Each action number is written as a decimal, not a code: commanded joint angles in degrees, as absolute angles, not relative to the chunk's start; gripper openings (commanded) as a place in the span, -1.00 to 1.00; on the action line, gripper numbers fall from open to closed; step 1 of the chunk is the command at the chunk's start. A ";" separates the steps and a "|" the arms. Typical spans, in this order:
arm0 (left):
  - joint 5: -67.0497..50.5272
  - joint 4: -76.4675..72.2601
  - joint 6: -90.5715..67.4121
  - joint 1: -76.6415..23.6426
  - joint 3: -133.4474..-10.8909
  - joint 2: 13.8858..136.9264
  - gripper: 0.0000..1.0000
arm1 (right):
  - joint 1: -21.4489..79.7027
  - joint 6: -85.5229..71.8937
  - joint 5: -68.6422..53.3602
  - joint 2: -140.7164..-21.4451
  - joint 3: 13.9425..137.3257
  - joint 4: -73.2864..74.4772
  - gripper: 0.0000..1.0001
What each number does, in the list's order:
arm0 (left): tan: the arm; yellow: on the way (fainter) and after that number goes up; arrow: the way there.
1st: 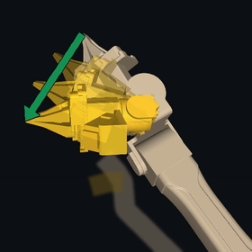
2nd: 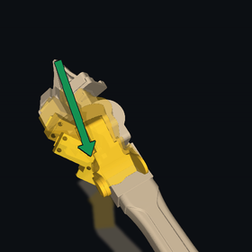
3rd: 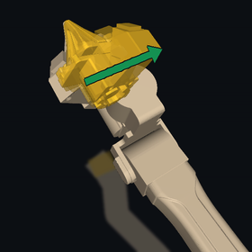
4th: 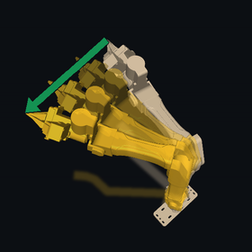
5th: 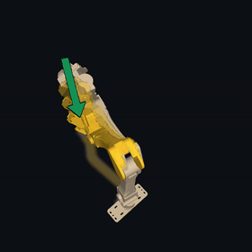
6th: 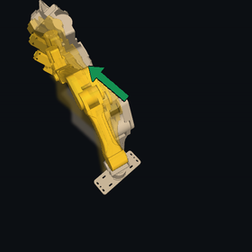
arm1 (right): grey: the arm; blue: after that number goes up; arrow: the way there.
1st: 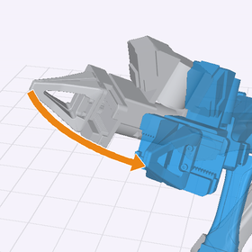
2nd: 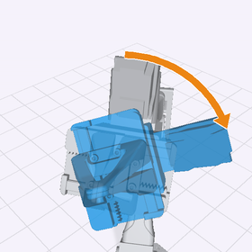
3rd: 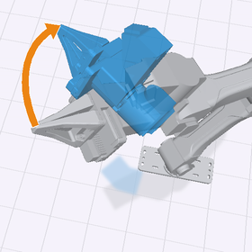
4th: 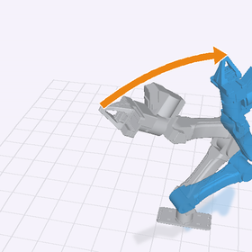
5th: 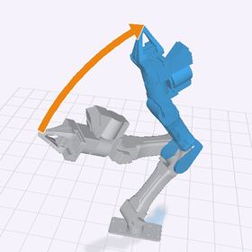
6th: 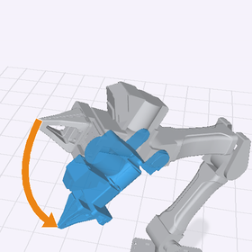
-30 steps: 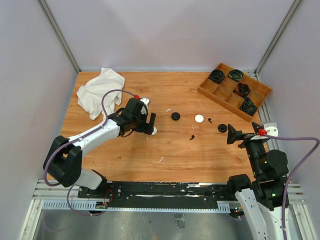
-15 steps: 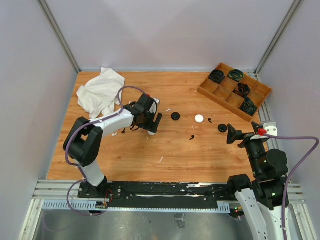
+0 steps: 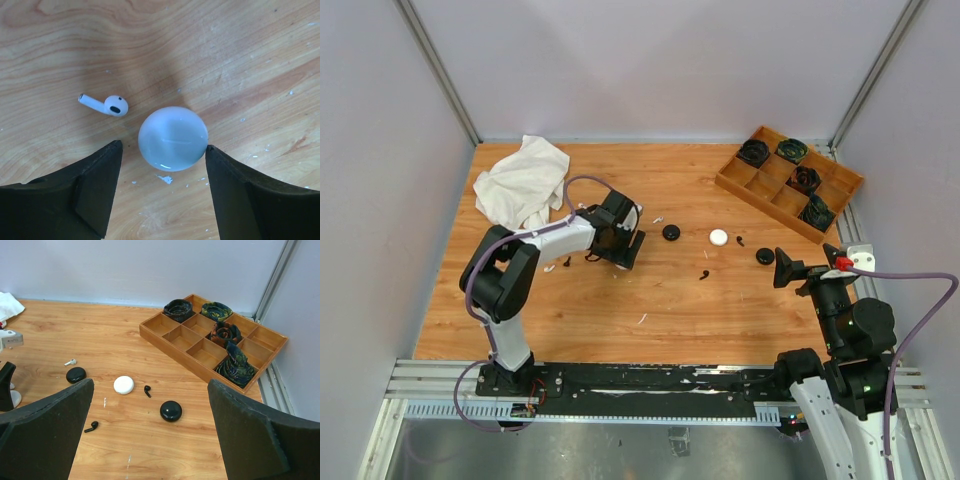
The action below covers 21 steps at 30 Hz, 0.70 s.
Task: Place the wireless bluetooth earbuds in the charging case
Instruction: Pick up the charging case at the center of the board.
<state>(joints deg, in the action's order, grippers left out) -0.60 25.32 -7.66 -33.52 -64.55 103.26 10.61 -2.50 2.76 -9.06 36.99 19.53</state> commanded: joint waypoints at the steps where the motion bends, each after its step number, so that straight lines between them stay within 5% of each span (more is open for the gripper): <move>1: -2.32 24.55 -6.81 -34.01 -66.89 104.99 0.43 | 9.93 -2.37 2.30 -9.29 36.41 17.97 0.97; 21: -3.59 15.51 -17.34 -35.42 -59.44 98.57 -0.20 | 9.98 -4.52 1.06 -14.69 37.16 18.26 0.97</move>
